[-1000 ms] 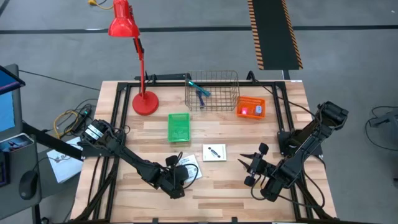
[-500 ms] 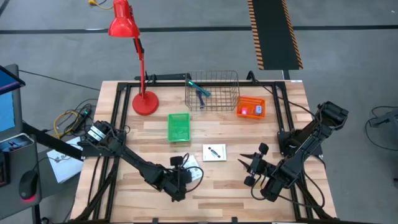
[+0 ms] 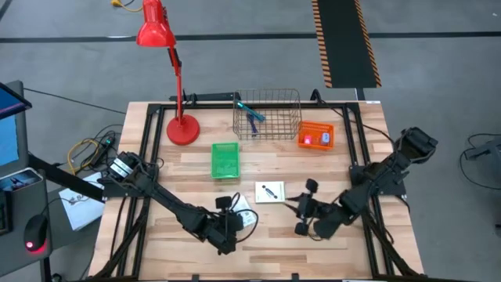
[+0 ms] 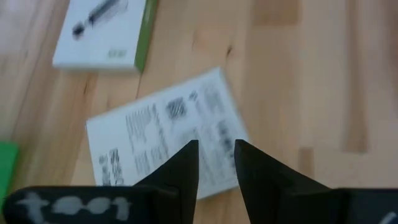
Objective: Pick and place items into bin
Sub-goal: Put the left card reader box into the green basket
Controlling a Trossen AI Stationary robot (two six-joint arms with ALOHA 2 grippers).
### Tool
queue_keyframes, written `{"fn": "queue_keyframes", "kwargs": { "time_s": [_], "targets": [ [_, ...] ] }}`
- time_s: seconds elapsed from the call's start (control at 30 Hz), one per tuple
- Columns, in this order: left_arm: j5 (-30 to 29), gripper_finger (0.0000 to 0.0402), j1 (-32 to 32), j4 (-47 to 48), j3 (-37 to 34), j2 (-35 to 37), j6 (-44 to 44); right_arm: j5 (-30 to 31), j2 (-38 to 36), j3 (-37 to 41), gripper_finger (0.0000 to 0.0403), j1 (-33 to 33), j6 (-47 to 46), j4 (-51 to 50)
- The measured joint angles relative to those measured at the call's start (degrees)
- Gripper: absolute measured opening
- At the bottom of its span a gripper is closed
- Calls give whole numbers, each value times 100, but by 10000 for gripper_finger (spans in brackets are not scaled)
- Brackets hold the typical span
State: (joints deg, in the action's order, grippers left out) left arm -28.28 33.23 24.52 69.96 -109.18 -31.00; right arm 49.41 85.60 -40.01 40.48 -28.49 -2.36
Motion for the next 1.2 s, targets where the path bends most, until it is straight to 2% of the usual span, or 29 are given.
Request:
{"fn": "queue_keyframes", "kwargs": {
  "time_s": [0.13,0.2,0.33,0.5,0.7,1.0,1.2],
  "targets": [
    [-3,94,84,111,377,8,460,-1381,2,616,12,-560,1081,2063],
    [-47,94,136,274,571,11,632,-1819,2,921,9,-833,1226,2689],
    [-146,94,191,799,835,15,683,-2415,4,1359,4,-1259,1415,3599],
    [-259,94,208,1133,936,17,565,-3291,4,1428,2,-1628,1674,4095],
    [-257,94,162,1058,937,17,466,-3479,126,1418,1,-1734,1798,4283],
    [-256,94,129,805,937,17,354,-3847,1839,883,1,-1774,1844,5198],
    [-169,94,127,789,937,17,142,-4123,2363,422,0,-1777,1991,5299]
  ]
}}
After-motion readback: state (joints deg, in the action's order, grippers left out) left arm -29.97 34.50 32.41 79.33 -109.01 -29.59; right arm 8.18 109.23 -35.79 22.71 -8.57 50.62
